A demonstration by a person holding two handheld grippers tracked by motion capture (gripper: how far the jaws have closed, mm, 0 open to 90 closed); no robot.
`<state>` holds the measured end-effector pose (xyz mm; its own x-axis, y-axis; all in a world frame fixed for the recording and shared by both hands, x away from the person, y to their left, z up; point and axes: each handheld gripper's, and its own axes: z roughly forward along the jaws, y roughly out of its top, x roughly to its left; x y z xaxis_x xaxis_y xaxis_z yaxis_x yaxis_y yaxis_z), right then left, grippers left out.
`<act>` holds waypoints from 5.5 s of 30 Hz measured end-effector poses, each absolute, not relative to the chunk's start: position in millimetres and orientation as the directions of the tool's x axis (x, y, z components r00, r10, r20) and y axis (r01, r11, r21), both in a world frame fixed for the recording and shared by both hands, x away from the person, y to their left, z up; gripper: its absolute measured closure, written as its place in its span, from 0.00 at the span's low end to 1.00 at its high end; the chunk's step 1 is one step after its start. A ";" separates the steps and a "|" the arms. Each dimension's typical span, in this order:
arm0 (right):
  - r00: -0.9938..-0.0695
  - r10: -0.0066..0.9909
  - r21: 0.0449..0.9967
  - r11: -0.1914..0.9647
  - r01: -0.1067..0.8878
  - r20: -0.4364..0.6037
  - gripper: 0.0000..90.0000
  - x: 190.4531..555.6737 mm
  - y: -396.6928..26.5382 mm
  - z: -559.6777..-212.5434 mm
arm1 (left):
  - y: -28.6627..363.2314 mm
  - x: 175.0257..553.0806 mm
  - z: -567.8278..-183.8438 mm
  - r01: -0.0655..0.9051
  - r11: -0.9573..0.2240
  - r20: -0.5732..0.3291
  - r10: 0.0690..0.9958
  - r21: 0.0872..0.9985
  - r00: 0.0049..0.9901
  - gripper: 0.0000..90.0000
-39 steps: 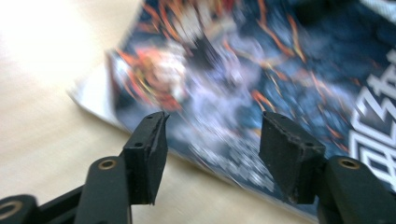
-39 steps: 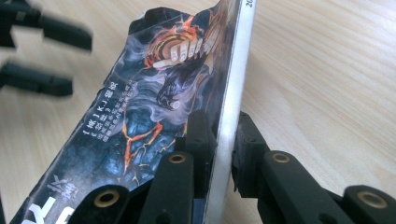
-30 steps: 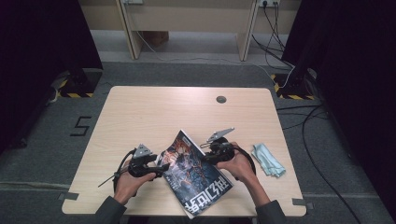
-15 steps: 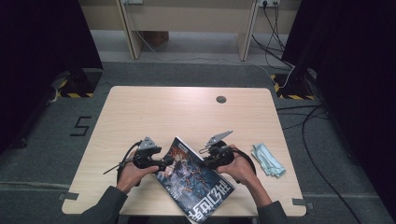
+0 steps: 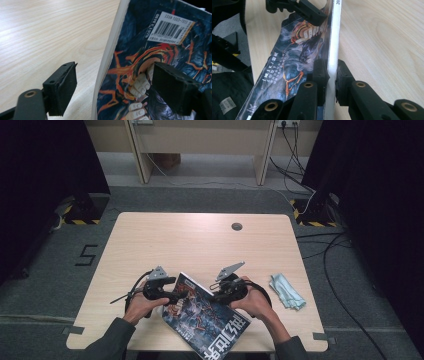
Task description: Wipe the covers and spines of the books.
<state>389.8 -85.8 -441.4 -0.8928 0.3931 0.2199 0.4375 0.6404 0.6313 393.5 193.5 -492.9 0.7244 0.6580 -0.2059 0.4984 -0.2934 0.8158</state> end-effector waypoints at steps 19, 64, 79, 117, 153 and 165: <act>-0.910 0.360 0.618 0.672 0.407 0.207 0.91 394.4 -82.8 -442.3 | 194.6 387.3 -493.2 0.403 -0.361 -0.143 0.571 0.841 0.808 0.47; -0.574 0.816 0.655 0.398 0.642 0.066 0.53 411.3 -214.5 -428.9 | 223.8 348.9 -483.7 0.316 -0.369 0.045 0.709 0.874 0.703 0.85; -0.418 0.909 0.577 0.350 0.738 -0.018 0.70 404.2 -284.9 -466.5 | 224.3 332.5 -483.8 0.330 -0.379 0.041 0.707 0.864 0.706 0.86; -0.572 0.820 0.690 0.415 0.594 -0.001 0.90 409.4 -236.1 -442.8 | 194.4 323.0 -487.5 0.312 -0.420 0.064 0.676 0.852 0.734 0.86; -0.766 0.638 0.690 0.519 0.504 0.080 0.89 417.0 -122.2 -450.9 | 184.7 323.1 -487.4 0.257 -0.448 0.115 0.651 0.856 0.751 0.86; -0.690 0.716 0.651 0.475 0.592 0.104 0.89 427.7 -153.7 -464.8 | 185.0 322.8 -487.3 0.257 -0.451 0.115 0.648 0.855 0.753 0.85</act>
